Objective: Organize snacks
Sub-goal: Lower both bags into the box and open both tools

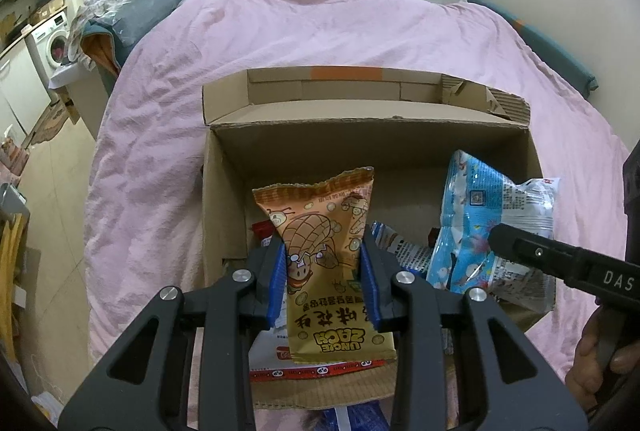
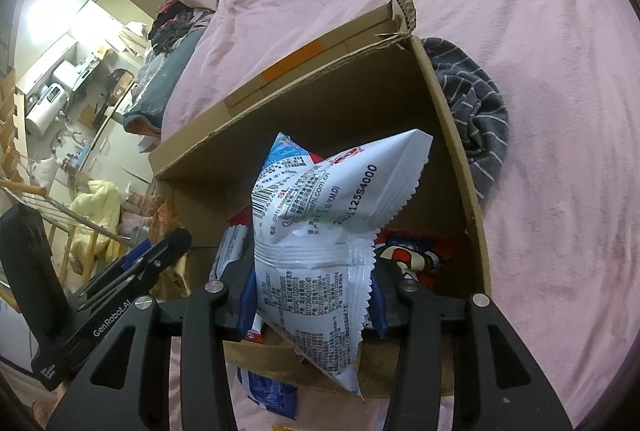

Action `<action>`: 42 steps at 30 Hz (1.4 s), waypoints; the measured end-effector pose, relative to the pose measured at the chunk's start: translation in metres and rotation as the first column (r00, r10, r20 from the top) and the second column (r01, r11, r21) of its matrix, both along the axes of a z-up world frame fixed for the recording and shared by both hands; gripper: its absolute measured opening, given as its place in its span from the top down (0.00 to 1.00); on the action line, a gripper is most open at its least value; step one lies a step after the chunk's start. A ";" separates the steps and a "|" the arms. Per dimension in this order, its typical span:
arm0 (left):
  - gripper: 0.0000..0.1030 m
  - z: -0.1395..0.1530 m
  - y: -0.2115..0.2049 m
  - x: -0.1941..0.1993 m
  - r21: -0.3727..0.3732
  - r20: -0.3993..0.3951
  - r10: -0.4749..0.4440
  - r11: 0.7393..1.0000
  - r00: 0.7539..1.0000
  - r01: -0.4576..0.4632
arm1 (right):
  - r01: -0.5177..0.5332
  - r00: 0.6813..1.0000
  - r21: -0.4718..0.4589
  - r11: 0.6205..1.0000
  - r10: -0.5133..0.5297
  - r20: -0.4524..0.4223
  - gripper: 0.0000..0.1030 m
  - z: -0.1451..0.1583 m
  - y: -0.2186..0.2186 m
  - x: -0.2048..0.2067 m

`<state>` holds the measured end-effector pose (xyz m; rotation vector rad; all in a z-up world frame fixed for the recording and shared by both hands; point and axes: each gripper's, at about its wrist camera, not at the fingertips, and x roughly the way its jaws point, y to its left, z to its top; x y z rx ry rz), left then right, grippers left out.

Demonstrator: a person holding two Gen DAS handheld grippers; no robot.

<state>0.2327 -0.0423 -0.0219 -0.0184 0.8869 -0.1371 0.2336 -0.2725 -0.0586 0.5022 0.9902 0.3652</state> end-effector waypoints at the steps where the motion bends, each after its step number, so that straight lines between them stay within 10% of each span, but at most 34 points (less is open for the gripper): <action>1: 0.72 0.000 0.000 0.000 0.000 0.001 0.000 1.000 1.000 0.000 | 0.002 1.000 -0.002 1.000 -0.002 0.001 0.52 0.000 0.000 0.000; 15: 0.71 0.003 0.001 -0.002 0.005 0.004 0.017 1.000 1.000 -0.017 | 0.017 0.999 -0.039 0.999 -0.016 0.028 0.32 0.007 0.001 0.001; 24: 0.20 0.013 0.003 -0.010 0.022 0.067 0.036 0.999 0.997 -0.038 | 0.044 0.989 -0.205 0.978 -0.014 0.148 0.09 0.030 0.010 -0.009; 42: 0.19 0.027 0.020 -0.024 -0.004 0.122 0.088 0.996 0.989 -0.088 | 0.083 0.982 -0.188 0.979 -0.049 0.181 0.06 0.041 -0.005 -0.020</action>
